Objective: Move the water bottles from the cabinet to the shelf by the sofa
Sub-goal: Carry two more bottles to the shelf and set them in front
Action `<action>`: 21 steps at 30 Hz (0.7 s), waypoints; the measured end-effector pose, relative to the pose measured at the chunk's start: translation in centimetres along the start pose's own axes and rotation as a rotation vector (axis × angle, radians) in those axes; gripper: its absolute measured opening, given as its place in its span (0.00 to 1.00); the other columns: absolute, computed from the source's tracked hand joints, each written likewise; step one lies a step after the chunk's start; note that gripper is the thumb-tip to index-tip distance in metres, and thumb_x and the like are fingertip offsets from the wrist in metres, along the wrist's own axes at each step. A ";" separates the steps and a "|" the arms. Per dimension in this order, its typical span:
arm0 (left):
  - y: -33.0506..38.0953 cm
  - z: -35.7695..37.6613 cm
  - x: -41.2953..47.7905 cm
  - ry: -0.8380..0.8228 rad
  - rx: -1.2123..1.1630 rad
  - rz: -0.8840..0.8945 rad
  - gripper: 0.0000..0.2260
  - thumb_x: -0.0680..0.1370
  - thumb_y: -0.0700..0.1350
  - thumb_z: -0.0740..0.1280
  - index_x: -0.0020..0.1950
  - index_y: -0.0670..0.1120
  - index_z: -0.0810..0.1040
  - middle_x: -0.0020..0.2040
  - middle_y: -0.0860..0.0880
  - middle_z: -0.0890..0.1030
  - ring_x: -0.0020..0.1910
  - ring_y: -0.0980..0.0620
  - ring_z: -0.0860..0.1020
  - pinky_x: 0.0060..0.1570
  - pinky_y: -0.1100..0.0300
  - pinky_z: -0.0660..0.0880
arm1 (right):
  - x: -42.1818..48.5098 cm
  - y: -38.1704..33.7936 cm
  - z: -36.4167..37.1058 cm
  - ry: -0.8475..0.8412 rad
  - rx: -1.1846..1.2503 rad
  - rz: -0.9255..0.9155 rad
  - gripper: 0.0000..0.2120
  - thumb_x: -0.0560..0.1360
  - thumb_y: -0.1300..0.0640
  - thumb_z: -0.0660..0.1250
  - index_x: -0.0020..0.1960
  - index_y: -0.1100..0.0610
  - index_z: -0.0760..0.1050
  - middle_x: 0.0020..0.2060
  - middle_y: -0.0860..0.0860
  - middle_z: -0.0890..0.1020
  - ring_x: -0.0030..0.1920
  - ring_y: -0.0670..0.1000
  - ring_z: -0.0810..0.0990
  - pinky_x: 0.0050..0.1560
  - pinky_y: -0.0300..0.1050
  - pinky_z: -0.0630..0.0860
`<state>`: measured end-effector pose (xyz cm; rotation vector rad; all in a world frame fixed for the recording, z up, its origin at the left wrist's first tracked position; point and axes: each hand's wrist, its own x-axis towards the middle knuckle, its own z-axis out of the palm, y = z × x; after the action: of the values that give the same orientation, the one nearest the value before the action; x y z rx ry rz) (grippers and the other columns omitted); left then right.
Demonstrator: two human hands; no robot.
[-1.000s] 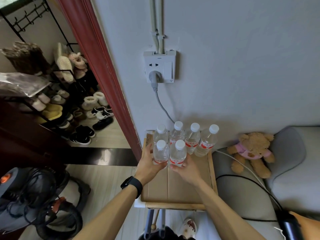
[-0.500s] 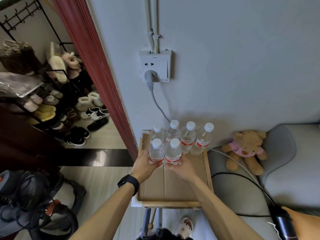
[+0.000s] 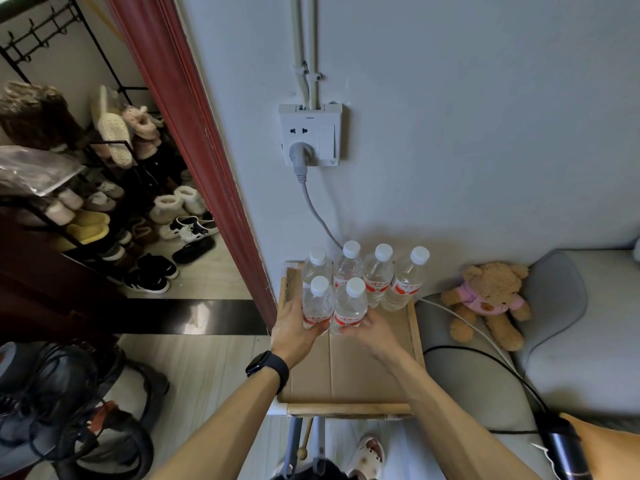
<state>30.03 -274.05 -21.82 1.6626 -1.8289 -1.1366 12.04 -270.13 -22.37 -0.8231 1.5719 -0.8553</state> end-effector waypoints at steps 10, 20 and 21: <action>-0.7 -1.0 0.1 -0.048 -0.024 -0.044 0.36 0.68 0.61 0.75 0.73 0.56 0.67 0.70 0.54 0.70 0.64 0.51 0.74 0.64 0.49 0.73 | -0.3 -0.4 0.8 -0.016 -0.011 0.002 0.36 0.66 0.53 0.79 0.71 0.50 0.70 0.60 0.43 0.80 0.57 0.41 0.78 0.47 0.31 0.71; -0.4 -1.3 0.0 -0.098 -0.020 -0.052 0.35 0.69 0.64 0.73 0.73 0.59 0.65 0.70 0.54 0.72 0.66 0.51 0.73 0.65 0.47 0.73 | -0.2 0.4 0.3 -0.049 -0.050 0.000 0.37 0.69 0.57 0.79 0.73 0.50 0.65 0.64 0.47 0.78 0.60 0.45 0.78 0.45 0.28 0.74; -0.2 -1.4 0.0 -0.098 -0.019 -0.041 0.34 0.69 0.64 0.73 0.72 0.61 0.65 0.71 0.55 0.71 0.66 0.52 0.73 0.65 0.48 0.73 | -0.3 0.1 0.3 -0.049 -0.051 -0.007 0.36 0.70 0.57 0.78 0.72 0.50 0.65 0.64 0.46 0.77 0.59 0.44 0.78 0.43 0.26 0.74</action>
<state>31.29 -274.43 -21.16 1.6678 -1.8442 -1.2697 12.34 -269.82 -22.34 -0.8804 1.5542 -0.7973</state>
